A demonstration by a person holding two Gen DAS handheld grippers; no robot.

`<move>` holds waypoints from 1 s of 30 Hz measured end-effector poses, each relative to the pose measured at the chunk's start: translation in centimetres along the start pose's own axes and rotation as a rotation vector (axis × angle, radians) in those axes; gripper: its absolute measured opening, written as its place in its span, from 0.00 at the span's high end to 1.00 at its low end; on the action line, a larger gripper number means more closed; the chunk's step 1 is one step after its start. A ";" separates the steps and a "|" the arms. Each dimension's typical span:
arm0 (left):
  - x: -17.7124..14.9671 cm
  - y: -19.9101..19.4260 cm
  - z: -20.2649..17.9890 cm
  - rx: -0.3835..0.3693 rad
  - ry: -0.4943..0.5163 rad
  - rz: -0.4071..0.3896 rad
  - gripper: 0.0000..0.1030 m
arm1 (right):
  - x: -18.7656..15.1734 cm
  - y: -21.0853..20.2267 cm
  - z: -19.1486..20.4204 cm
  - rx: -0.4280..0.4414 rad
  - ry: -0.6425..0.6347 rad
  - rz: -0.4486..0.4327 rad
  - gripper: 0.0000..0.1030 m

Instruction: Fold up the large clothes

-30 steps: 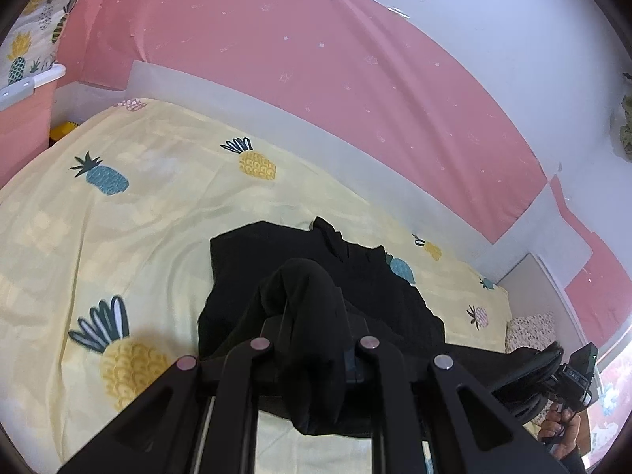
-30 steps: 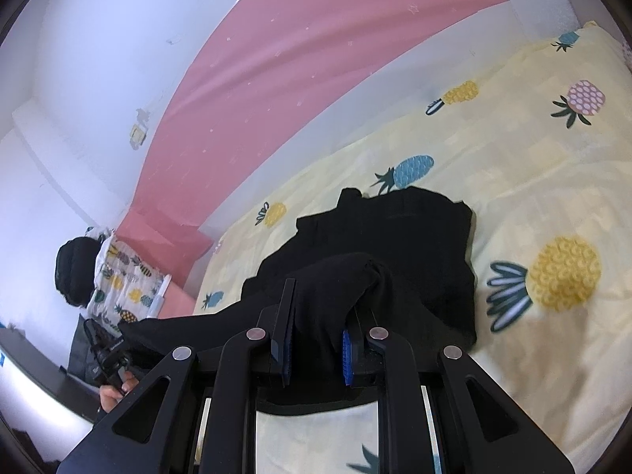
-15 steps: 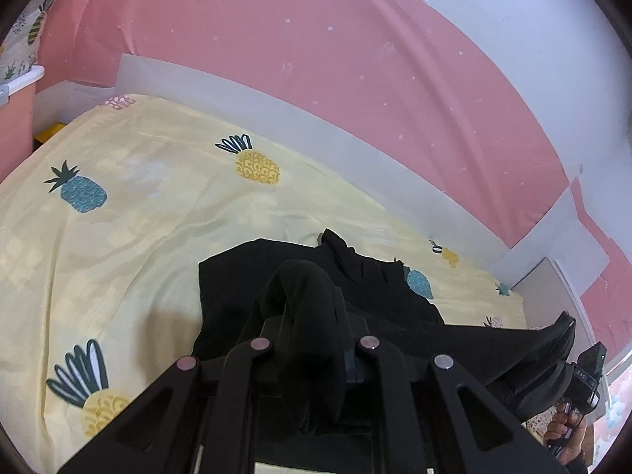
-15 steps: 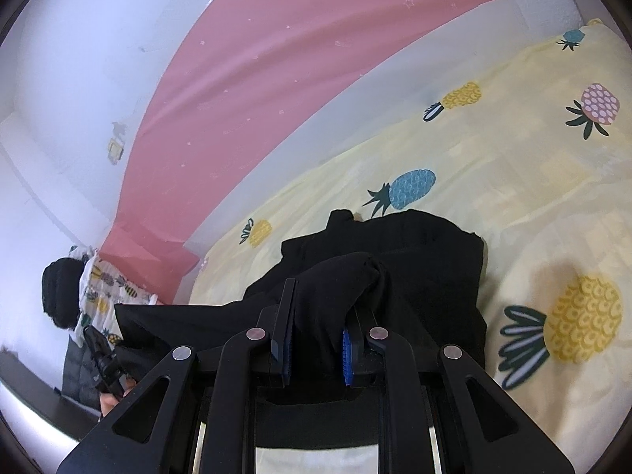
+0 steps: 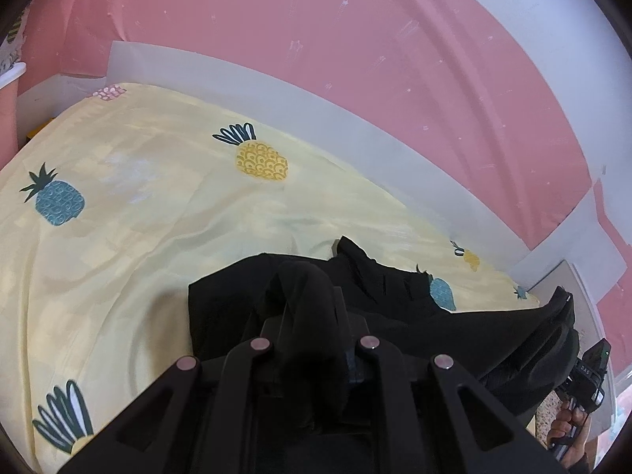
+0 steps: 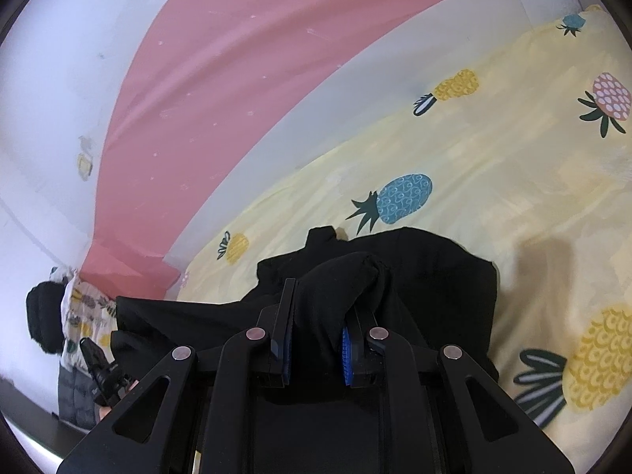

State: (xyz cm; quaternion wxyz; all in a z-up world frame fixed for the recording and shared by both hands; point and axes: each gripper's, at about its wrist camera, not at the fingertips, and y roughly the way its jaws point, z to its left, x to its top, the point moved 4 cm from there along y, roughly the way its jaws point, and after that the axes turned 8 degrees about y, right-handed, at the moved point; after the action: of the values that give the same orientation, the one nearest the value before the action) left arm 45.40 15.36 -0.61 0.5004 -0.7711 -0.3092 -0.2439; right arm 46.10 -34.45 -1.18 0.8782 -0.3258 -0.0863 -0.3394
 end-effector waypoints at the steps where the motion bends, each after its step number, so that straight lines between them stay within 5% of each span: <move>1: 0.3 0.7 0.1 0.004 0.000 0.004 0.86 | 0.2 0.4 0.0 -0.004 0.003 0.001 0.82; 22: -0.2 14.8 3.4 0.106 -0.019 0.151 0.85 | 3.5 13.0 -7.2 -0.173 0.138 0.119 0.81; 28: -0.3 15.8 3.9 0.079 -0.050 0.190 0.78 | 3.4 13.5 -8.1 -0.145 0.173 0.134 0.70; 30: -0.1 15.4 3.9 0.035 -0.063 0.193 0.74 | 3.5 13.1 -7.8 -0.107 0.176 0.125 0.54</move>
State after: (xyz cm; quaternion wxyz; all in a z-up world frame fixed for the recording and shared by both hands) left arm 56.73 14.21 -11.77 0.5249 -0.7957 -0.2533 -0.1646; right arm 56.73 -33.98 -12.63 0.8833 -0.3457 0.0300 -0.3153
